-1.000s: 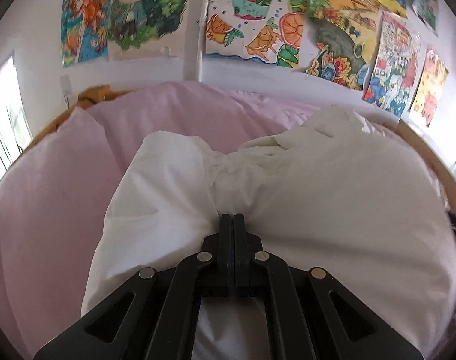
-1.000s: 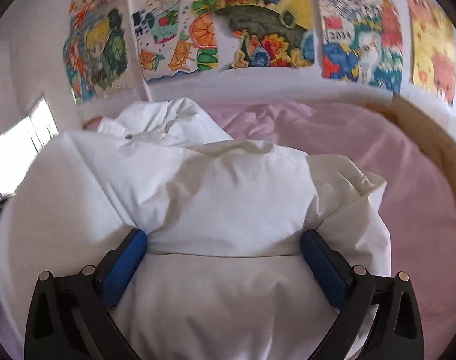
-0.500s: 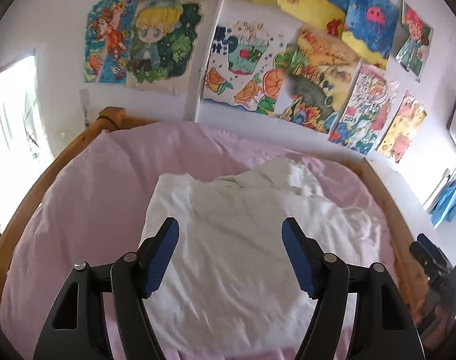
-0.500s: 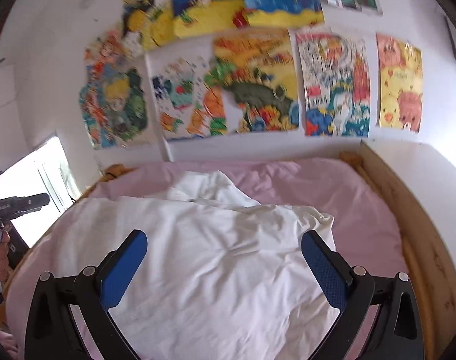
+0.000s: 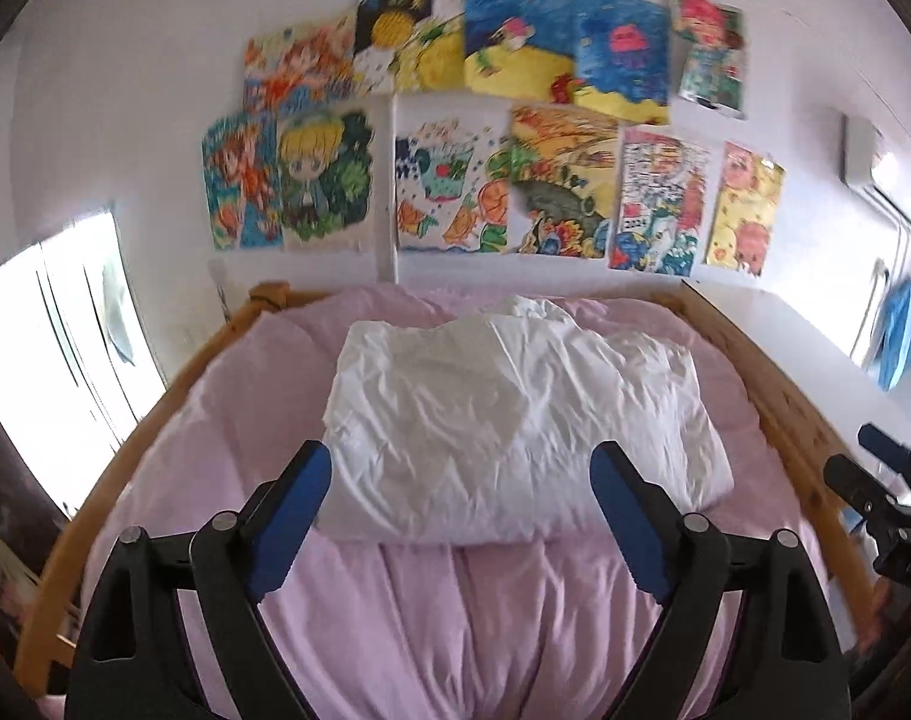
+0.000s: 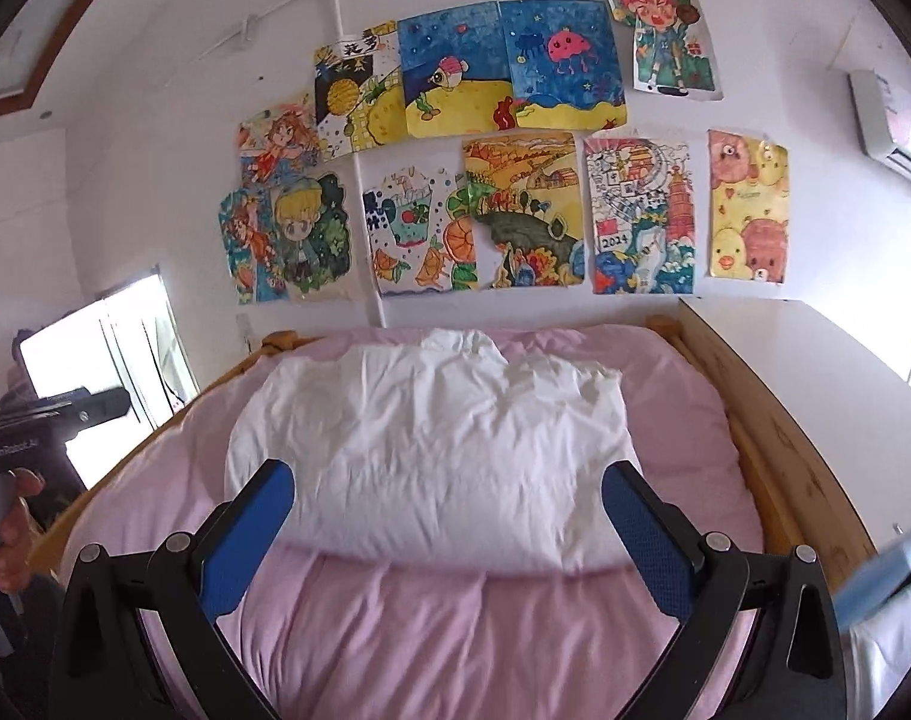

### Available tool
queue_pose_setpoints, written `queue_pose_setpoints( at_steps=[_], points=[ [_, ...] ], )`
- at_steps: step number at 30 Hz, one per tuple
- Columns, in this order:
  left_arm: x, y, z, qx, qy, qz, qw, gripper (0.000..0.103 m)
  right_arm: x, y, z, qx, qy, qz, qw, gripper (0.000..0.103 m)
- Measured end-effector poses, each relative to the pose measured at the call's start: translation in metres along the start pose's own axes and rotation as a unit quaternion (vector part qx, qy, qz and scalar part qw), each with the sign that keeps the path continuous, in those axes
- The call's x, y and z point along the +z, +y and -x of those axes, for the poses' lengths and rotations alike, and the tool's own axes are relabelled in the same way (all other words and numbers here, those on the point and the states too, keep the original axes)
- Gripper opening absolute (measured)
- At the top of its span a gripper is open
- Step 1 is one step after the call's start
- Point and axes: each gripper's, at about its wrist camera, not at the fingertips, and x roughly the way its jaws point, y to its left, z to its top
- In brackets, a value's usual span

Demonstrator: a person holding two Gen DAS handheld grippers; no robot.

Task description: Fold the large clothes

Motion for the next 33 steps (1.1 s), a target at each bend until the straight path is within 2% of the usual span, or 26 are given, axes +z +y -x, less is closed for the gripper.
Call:
queue_pose_setpoints(
  at_steps=[3, 8, 13, 16, 23, 33],
  points=[
    [-0.031, -0.01, 0.021, 0.009, -0.008, -0.023, 0.9997, 0.087, -0.023, 0.003, 0.021, -0.008, 0.008, -0.01, 1.0, 0.103],
    [-0.083, -0.016, 0.037, 0.009, -0.006, -0.021, 0.9997, 0.088, -0.051, 0.0, 0.038, -0.022, 0.022, -0.041, 0.999, 0.103],
    [-0.119, -0.021, 0.037, 0.022, 0.006, -0.016, 0.9996, 0.088, -0.082, 0.007, 0.046, -0.046, 0.029, -0.004, 0.999, 0.103],
    [-0.136, -0.017, 0.032, 0.024, 0.014, -0.002, 0.9996, 0.088, -0.097, 0.01, 0.048, -0.043, 0.035, 0.007, 0.998, 0.103],
    [-0.142, -0.012, 0.029, 0.03, 0.016, 0.007, 0.9994, 0.088, -0.1, 0.004, 0.051, -0.036, 0.015, -0.008, 0.999, 0.103],
    [-0.147, -0.003, 0.023, 0.034, 0.026, 0.019, 0.9989, 0.088, -0.102, 0.013, 0.039, -0.023, 0.028, 0.004, 0.999, 0.103]
  ],
)
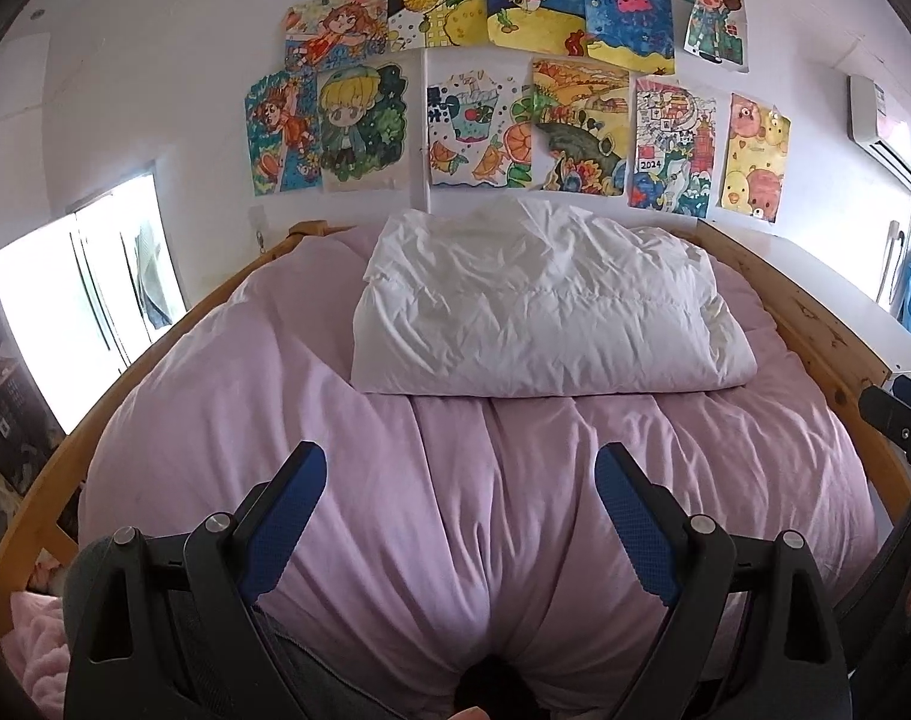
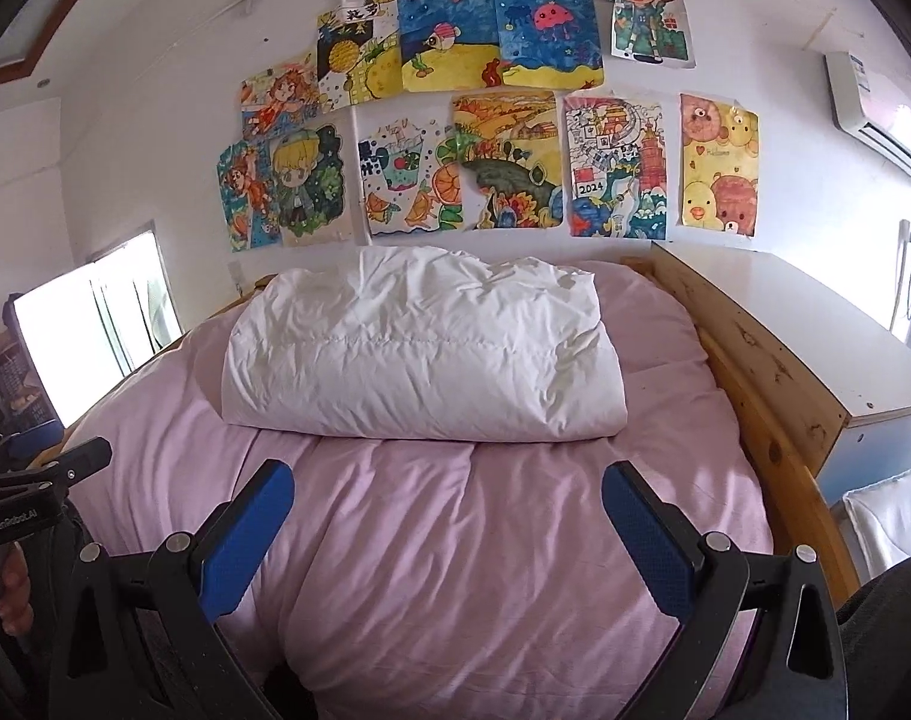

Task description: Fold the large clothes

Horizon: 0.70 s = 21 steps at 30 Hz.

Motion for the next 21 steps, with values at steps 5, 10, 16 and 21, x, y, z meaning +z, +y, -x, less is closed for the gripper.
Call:
queue_pose_setpoints(
  at_steps=[5, 10, 16, 21],
  points=[
    [-0.0011, 0.0006, -0.0005, 0.001, 0.001, 0.0, 1.0, 0.088, 0.0, -0.0005, -0.0005, 0.0, 0.001, 0.0, 1.0, 0.103],
    [-0.0012, 0.0008, -0.0005, 0.001, 0.0, 0.0, 1.0, 0.088, 0.0003, -0.0002, -0.0006, 0.0, 0.001, -0.001, 1.0, 0.103],
    [-0.0011, 0.0015, -0.0004, 0.001, -0.001, 0.0, 1.0, 0.088, 0.0004, -0.0004, -0.0008, 0.001, 0.001, -0.001, 1.0, 0.103],
    [-0.0011, 0.0015, -0.0002, 0.001, 0.0, -0.001, 1.0, 0.088, 0.0008, -0.0004, -0.0003, 0.001, 0.001, -0.001, 1.0, 0.103]
  ],
)
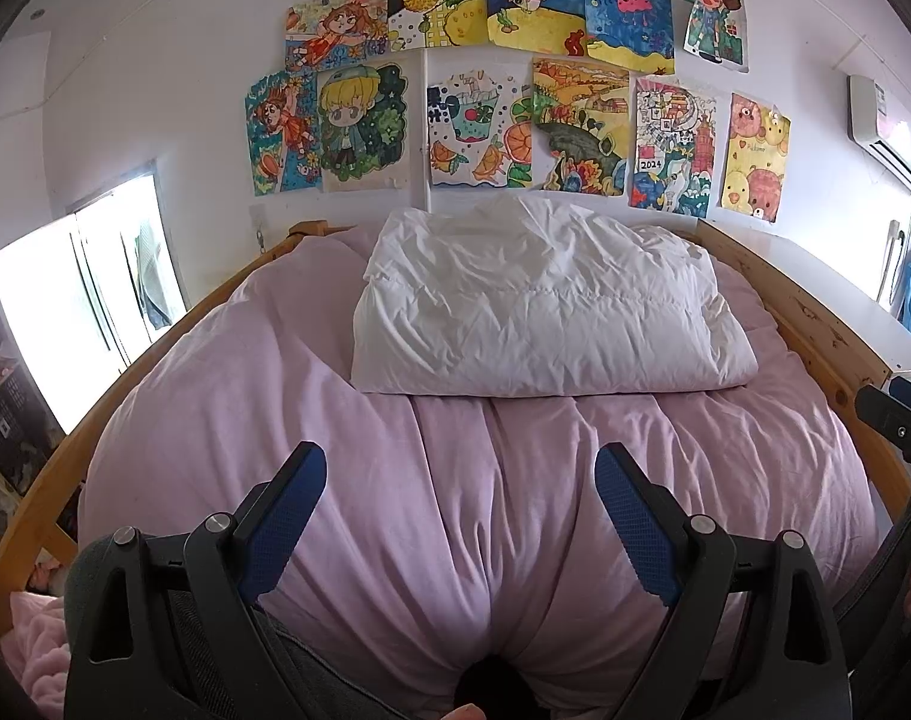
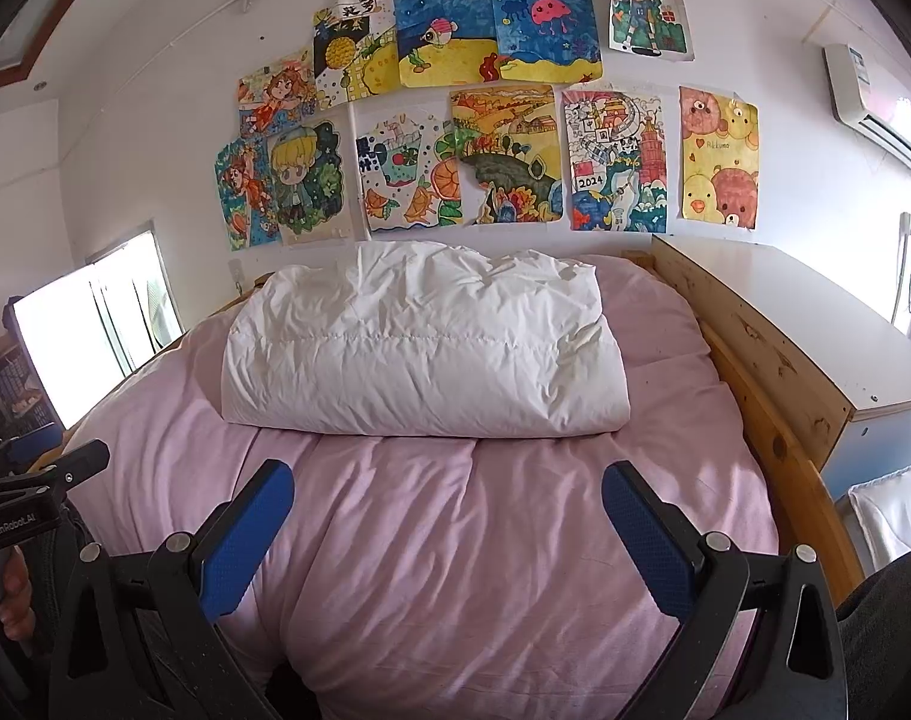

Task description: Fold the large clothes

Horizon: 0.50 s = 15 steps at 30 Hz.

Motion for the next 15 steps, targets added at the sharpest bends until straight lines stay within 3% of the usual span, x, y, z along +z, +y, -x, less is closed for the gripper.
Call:
queue_pose_setpoints(
  at_steps=[15],
  points=[
    [-0.0001, -0.0004, 0.0001, 0.0, 0.0, 0.0, 1.0, 0.088, 0.0005, 0.0015, 0.0005, -0.002, 0.0, -0.001, 1.0, 0.103]
  ],
)
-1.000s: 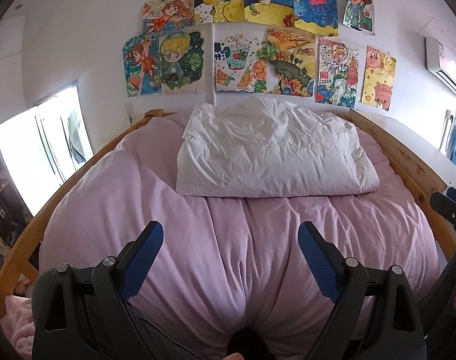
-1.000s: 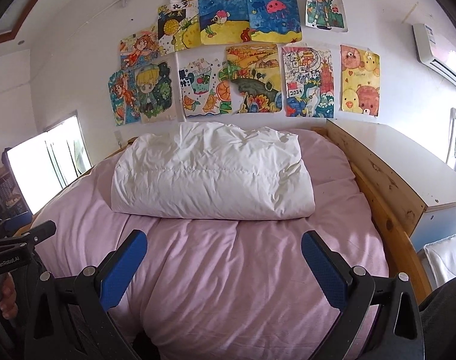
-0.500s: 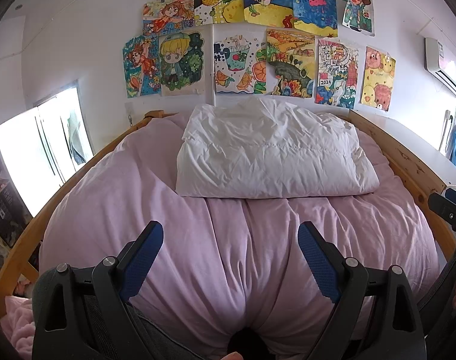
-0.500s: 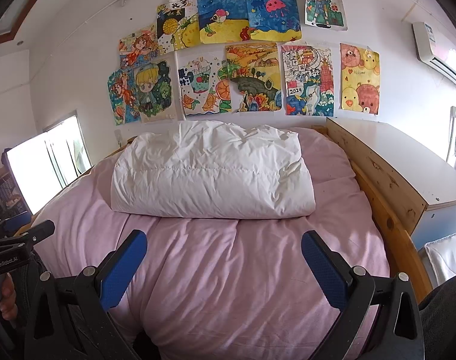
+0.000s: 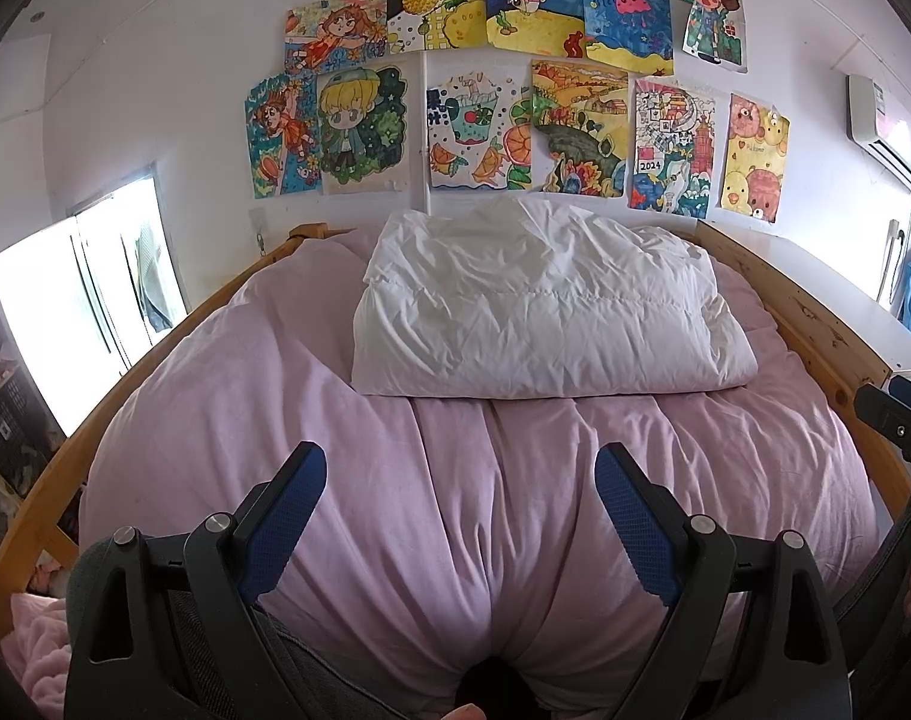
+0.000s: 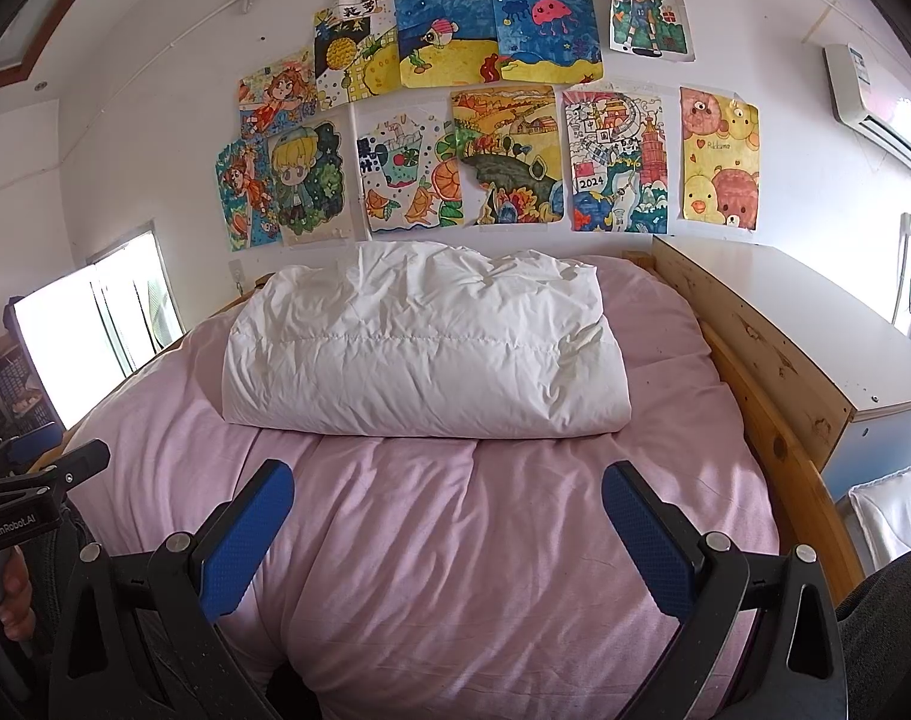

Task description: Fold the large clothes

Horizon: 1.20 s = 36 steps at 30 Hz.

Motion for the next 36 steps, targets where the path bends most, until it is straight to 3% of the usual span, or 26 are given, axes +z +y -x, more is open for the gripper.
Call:
queue_pose_setpoints(
  at_steps=[36],
  points=[
    [0.0046, 0.0016, -0.0019, 0.004, -0.001, -0.003, 1.0, 0.088, 0.0003, 0.0014, 0.0013, -0.001, 0.0, -0.002, 1.0, 0.103]
  ],
)
